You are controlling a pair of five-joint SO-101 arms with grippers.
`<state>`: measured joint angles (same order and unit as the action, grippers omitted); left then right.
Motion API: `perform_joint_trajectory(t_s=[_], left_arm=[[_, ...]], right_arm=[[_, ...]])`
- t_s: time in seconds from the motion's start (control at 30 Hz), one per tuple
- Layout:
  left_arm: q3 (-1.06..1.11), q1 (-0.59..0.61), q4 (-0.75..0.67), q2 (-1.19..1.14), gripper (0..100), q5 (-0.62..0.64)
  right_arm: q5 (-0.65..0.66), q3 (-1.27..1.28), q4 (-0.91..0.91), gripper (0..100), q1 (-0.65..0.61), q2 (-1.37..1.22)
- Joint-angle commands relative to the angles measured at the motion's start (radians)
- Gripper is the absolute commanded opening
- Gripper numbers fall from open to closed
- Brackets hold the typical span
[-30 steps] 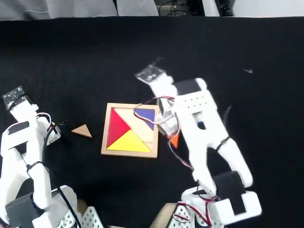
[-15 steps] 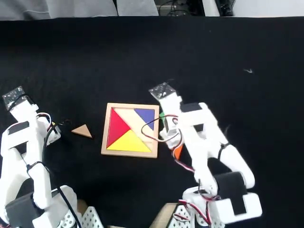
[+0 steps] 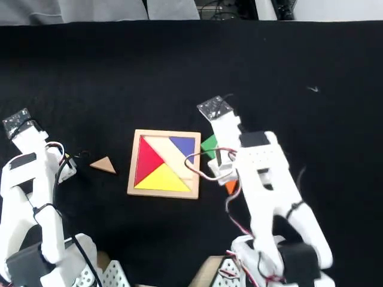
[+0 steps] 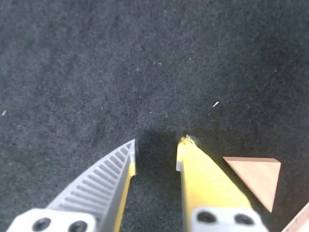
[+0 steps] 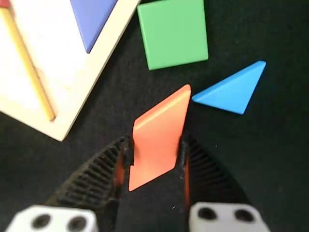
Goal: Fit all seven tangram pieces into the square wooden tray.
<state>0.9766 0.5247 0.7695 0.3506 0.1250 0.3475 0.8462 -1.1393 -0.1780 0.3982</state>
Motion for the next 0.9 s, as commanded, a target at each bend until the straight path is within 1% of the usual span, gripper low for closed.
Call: perform_joint_trajectory(t_s=[0.0,0.1,0.3,0.4,0.5,0.63,0.73,0.87], left_arm=[[-0.004,0.008,-0.014,0.026,15,-0.006],[-0.004,0.008,-0.014,0.026,15,-0.006],[-0.004,0.008,-0.014,0.026,15,-0.006],[-0.004,0.008,-0.014,0.026,15,-0.006],[-0.004,0.008,-0.014,0.026,15,-0.006],[-0.004,0.008,-0.014,0.026,15,-0.006],[-0.004,0.008,-0.014,0.026,15,-0.006],[-0.004,0.008,-0.014,0.026,15,-0.006]], right_arm=[[-0.011,0.021,-0.002,17.9,-0.051,0.045],[-0.008,0.030,0.012,24.8,-0.048,0.045],[-0.012,0.025,0.006,22.5,-0.060,0.054],[-0.011,0.031,-0.008,20.1,-0.135,0.050],[-0.012,0.048,0.021,19.8,-0.218,0.045],[-0.012,0.054,0.046,19.8,-0.207,0.024],[-0.012,0.044,0.054,19.8,-0.203,-0.045],[-0.012,0.039,0.109,19.8,-0.203,-0.143]])
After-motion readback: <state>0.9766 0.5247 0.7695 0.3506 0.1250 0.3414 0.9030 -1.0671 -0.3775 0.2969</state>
